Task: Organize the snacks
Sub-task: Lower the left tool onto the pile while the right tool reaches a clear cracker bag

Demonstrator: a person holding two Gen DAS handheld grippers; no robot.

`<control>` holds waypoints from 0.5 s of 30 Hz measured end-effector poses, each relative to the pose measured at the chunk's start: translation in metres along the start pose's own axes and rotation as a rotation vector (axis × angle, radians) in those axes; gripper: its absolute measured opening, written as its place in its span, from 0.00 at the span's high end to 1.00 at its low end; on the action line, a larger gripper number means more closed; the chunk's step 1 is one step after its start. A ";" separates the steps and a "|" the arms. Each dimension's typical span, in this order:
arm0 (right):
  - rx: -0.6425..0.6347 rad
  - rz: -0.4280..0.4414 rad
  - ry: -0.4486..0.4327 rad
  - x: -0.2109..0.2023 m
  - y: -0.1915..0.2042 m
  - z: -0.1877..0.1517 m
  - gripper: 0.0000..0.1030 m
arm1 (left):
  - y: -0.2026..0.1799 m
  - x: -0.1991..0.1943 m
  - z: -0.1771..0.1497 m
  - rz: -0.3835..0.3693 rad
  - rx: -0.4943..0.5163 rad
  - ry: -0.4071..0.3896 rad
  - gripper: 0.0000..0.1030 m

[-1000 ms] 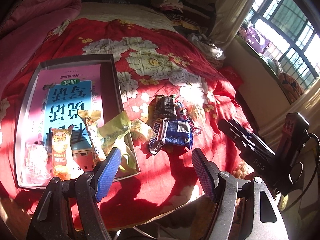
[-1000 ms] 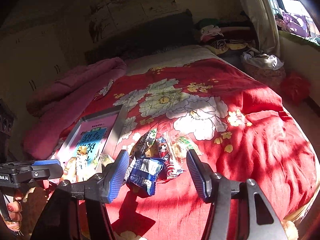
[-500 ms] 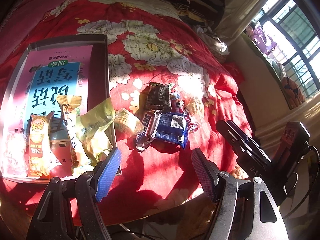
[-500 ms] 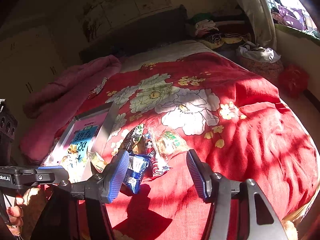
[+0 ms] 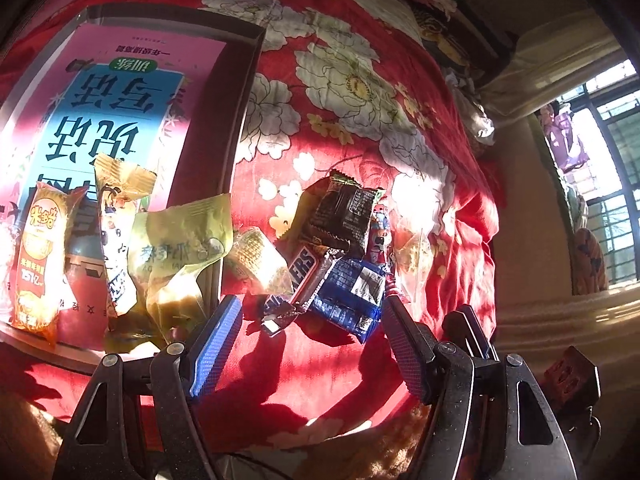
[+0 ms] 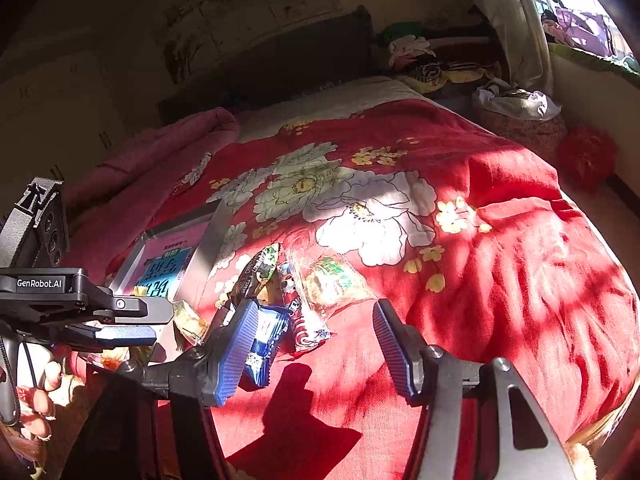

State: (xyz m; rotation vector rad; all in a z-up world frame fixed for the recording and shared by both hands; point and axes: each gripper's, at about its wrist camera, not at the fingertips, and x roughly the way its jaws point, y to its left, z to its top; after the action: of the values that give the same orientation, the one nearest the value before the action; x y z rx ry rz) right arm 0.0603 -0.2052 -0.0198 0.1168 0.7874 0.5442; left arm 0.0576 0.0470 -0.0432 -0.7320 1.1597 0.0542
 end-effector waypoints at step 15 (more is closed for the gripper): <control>-0.021 0.003 0.017 0.020 -0.006 0.003 0.42 | 0.005 0.025 0.018 0.073 -0.228 -0.018 0.29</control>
State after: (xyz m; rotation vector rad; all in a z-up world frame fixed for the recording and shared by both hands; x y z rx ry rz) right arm 0.0767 -0.2002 -0.0321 0.0941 0.7979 0.5564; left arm 0.0806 0.0531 -0.0631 -0.8878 1.1743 0.2572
